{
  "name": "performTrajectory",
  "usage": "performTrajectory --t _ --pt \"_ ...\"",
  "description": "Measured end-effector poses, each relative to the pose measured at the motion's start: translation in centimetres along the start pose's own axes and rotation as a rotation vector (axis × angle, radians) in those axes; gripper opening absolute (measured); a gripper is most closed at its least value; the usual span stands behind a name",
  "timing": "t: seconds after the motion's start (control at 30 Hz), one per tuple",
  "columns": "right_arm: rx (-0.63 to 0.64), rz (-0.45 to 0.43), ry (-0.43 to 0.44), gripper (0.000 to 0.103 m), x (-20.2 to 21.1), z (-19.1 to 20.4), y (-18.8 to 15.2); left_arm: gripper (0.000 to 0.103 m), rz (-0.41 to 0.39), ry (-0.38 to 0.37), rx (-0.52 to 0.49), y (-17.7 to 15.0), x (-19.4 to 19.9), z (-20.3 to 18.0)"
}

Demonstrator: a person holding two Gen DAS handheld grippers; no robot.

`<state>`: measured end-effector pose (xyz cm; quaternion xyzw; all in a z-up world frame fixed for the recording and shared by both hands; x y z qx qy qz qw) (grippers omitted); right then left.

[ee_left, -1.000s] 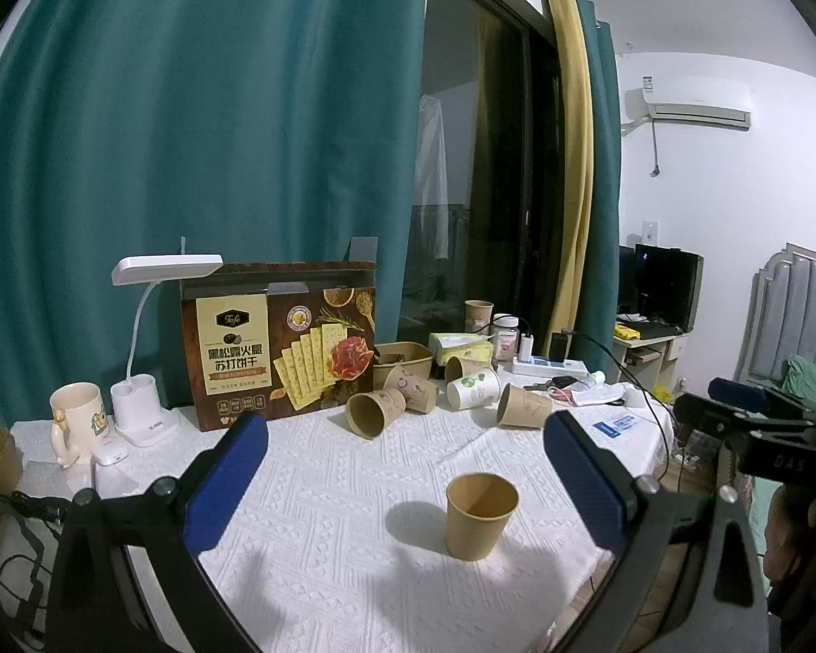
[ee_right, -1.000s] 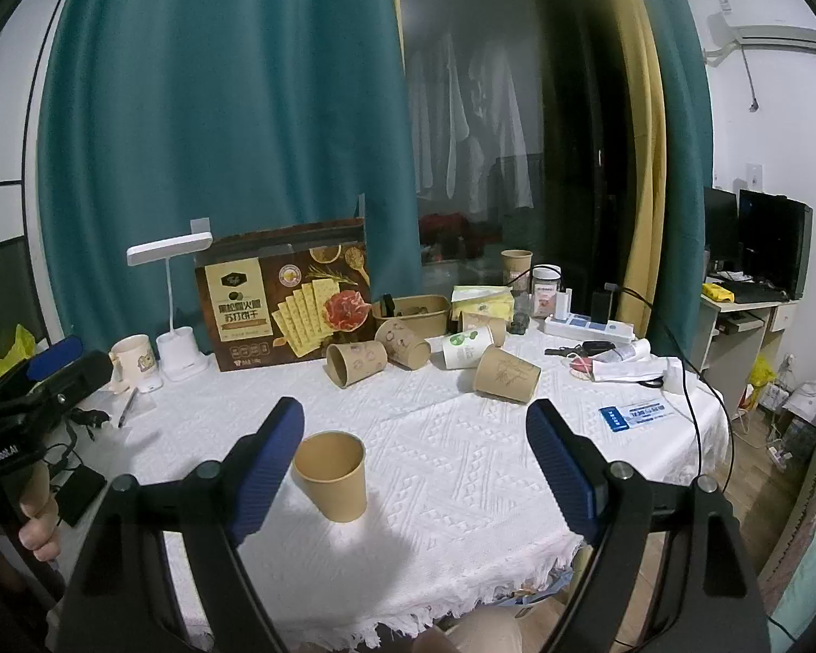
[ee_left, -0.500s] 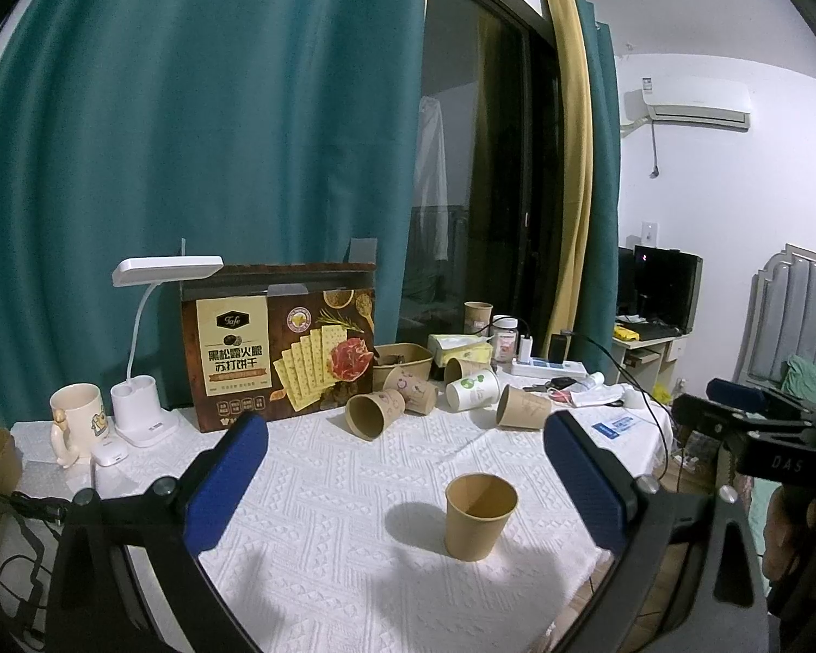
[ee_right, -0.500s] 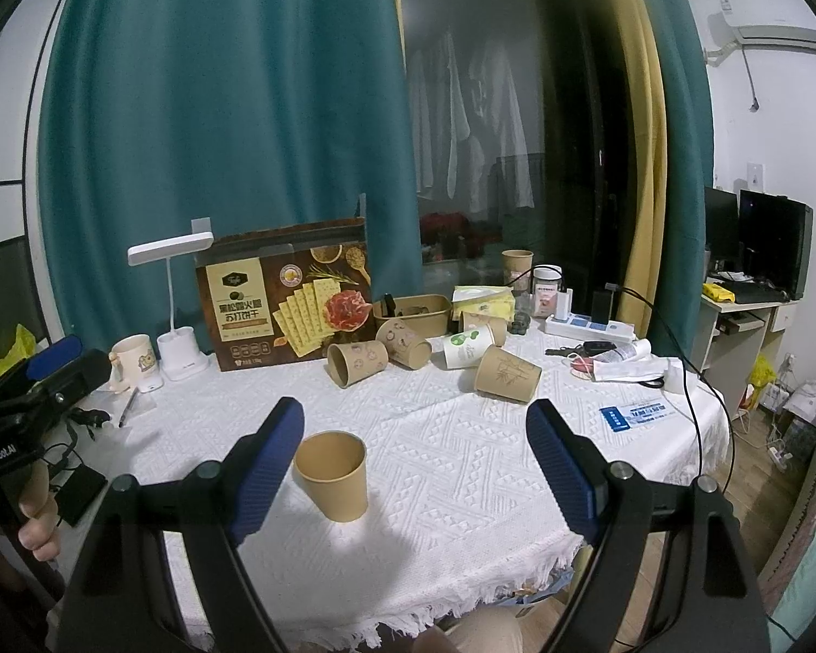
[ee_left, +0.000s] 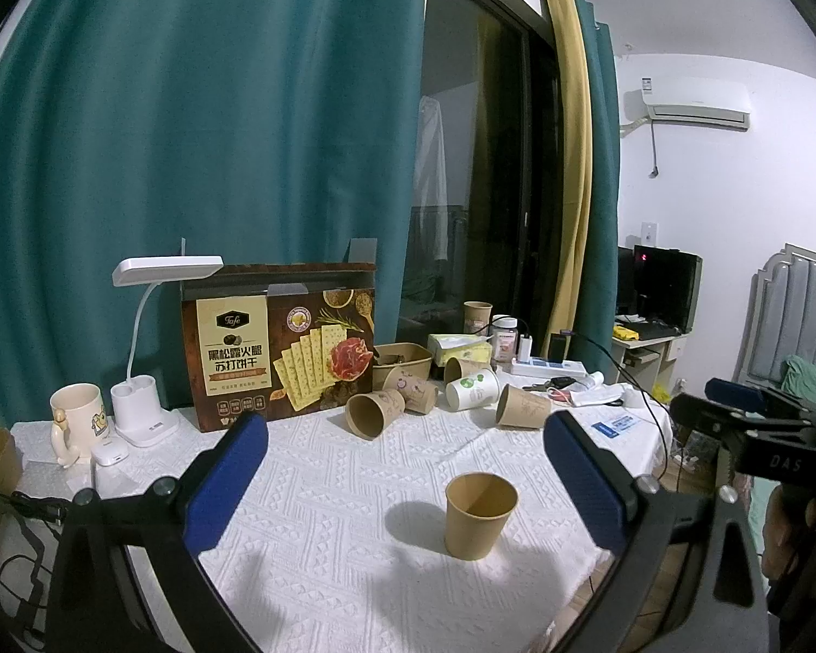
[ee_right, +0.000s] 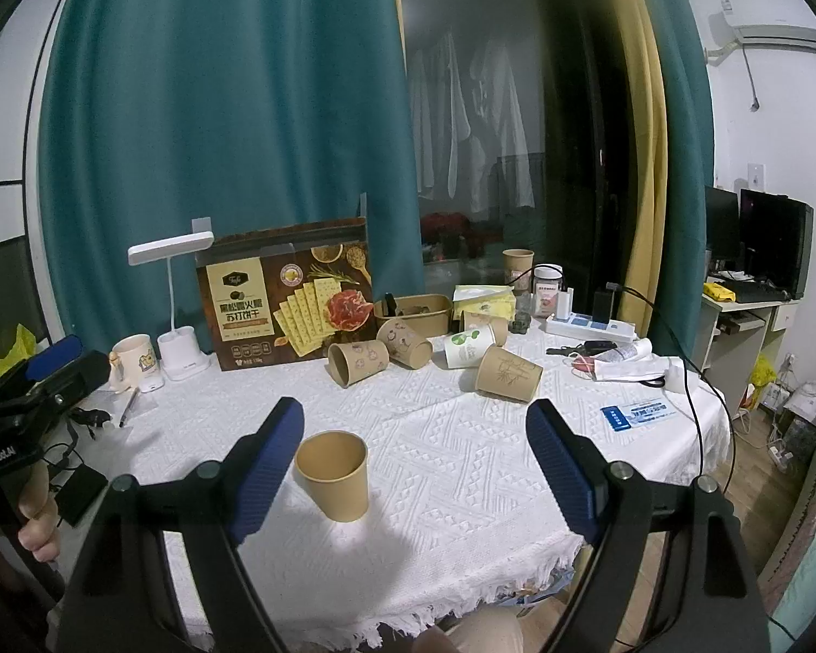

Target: Flip cup upright

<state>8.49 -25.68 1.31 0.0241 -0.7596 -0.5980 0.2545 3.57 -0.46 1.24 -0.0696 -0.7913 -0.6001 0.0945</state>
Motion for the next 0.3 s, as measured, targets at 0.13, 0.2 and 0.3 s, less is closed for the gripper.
performTrajectory --t 0.13,0.2,0.3 --pt "-0.001 0.001 -0.002 0.082 -0.01 -0.02 0.01 0.101 0.002 -0.002 -0.001 -0.17 0.04 -0.25" --pt "0.0 0.001 -0.001 0.082 0.03 -0.09 0.05 0.101 0.001 -0.004 0.0 -0.19 0.05 -0.28" --pt "0.0 0.003 0.001 0.082 0.02 -0.08 0.03 0.101 0.0 -0.008 -0.002 -0.44 0.11 -0.63"
Point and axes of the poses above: each gripper's, at about its wrist camera, not at the fingertips, and x roughly against the way its jaws point, z to its left, y to its top, the point moved 5 cm from there along -x, roughly the way its jaws point, and after that the axes turned 12 degrees about x, right-handed, at the moved point
